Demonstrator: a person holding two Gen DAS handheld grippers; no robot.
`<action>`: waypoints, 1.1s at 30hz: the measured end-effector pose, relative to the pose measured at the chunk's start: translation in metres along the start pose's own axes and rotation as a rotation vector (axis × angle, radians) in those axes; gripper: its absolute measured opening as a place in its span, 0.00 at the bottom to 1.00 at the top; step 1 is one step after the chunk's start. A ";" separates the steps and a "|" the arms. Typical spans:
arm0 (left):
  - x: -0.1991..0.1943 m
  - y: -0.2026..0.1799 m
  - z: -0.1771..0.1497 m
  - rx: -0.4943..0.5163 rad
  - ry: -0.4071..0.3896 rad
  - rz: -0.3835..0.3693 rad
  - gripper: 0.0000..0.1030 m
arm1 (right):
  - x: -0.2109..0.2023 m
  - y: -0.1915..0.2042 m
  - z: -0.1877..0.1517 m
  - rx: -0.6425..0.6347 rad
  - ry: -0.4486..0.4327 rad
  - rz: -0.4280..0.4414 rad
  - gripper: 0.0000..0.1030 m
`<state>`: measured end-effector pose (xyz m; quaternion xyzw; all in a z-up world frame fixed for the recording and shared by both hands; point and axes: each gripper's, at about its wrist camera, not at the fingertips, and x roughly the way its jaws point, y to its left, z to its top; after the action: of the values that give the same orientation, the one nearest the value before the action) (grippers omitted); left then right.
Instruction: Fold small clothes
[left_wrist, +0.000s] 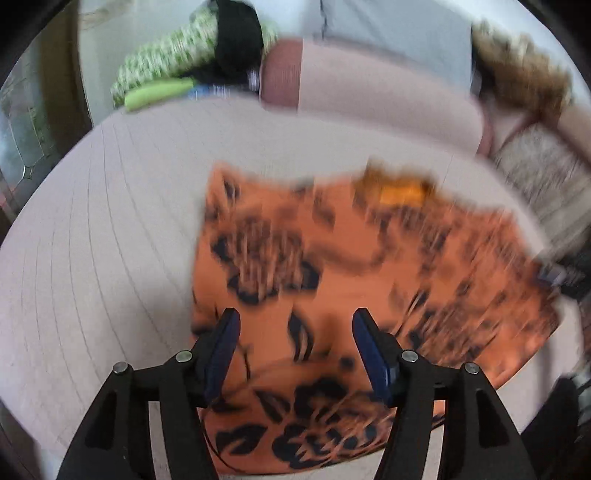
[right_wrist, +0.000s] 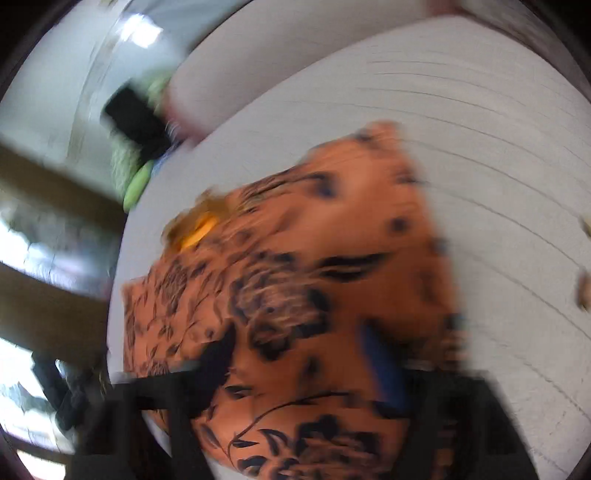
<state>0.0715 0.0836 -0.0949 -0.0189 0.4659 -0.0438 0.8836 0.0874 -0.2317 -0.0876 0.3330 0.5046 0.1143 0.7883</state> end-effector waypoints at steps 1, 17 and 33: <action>-0.001 0.000 -0.003 -0.003 -0.007 0.001 0.62 | -0.018 0.002 -0.003 0.011 -0.053 -0.022 0.56; -0.004 -0.001 -0.025 -0.066 -0.076 -0.036 0.74 | -0.036 -0.043 -0.111 0.389 -0.176 0.146 0.66; 0.007 -0.030 -0.031 0.093 -0.099 0.042 0.75 | -0.081 -0.036 -0.097 0.166 -0.225 -0.105 0.54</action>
<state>0.0480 0.0538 -0.1154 0.0297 0.4194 -0.0457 0.9062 -0.0404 -0.2607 -0.0787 0.3809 0.4375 -0.0072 0.8145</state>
